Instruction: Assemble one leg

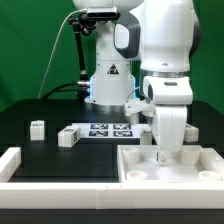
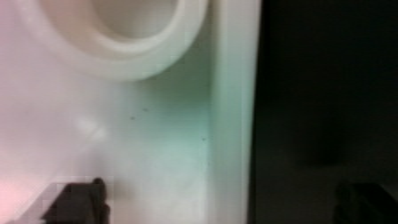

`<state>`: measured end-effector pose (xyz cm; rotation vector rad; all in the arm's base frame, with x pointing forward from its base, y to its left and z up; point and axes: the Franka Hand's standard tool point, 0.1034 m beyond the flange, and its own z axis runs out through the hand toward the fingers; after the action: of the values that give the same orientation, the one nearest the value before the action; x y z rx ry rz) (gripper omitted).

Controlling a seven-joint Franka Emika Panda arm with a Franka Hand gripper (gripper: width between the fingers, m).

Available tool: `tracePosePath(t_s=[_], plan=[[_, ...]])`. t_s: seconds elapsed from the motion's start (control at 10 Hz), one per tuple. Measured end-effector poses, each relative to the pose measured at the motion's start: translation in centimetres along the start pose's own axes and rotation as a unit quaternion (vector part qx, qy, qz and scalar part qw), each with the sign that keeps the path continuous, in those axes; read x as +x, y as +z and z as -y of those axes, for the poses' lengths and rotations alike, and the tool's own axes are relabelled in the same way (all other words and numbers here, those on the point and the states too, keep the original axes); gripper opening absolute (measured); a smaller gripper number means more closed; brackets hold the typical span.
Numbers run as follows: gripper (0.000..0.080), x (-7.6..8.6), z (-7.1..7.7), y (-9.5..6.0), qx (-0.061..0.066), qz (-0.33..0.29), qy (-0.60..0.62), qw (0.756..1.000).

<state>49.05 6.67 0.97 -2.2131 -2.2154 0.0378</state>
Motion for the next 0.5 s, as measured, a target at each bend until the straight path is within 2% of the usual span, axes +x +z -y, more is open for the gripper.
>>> tracePosePath(t_s=[0.3, 0.4, 0.5], plan=[[0.0648, 0.0, 0.0, 0.0, 0.000, 0.000, 0.000, 1.000], [0.0649, 0.0, 0.1, -0.6, -0.003, 0.001, 0.007, 1.000], [0.0649, 0.4, 0.3, -1.7, -0.010, 0.003, 0.029, 1.000]])
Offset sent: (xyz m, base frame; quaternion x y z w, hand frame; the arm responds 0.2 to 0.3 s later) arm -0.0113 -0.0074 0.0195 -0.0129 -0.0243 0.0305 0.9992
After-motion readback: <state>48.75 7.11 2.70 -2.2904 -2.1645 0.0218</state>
